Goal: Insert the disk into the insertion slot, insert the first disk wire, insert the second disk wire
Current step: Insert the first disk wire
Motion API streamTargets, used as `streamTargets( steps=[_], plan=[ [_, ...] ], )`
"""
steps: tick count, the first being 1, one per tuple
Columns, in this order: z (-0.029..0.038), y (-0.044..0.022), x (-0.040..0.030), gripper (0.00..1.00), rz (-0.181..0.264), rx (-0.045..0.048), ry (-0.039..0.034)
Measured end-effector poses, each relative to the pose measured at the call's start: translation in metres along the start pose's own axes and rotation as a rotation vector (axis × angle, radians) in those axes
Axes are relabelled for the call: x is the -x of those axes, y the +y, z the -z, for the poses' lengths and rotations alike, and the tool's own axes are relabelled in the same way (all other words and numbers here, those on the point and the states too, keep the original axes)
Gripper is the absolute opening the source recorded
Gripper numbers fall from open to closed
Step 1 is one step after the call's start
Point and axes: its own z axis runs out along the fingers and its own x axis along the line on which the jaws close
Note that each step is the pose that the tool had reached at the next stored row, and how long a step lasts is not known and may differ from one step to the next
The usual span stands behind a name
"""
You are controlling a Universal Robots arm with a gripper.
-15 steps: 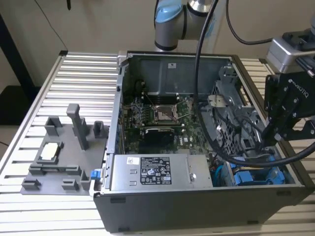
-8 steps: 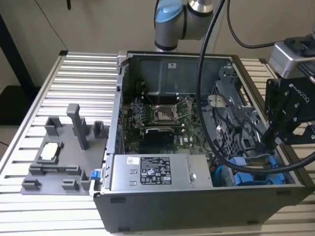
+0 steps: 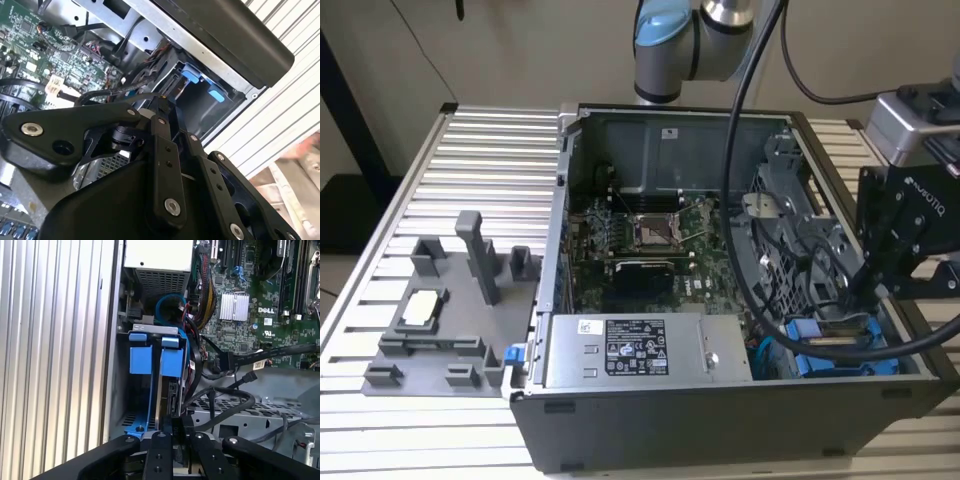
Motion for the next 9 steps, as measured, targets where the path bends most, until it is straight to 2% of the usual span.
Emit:
streamTargets(
  steps=[2,7,9],
  plan=[
    [-0.0009,-0.0002,-0.0001,0.19,-0.003,0.0016,-0.0055],
    [-0.004,-0.0008,0.0,0.19,-0.017,0.0004,-0.0306],
    [-0.0054,-0.001,0.0001,0.19,-0.028,0.0002,-0.0339]
  ],
)
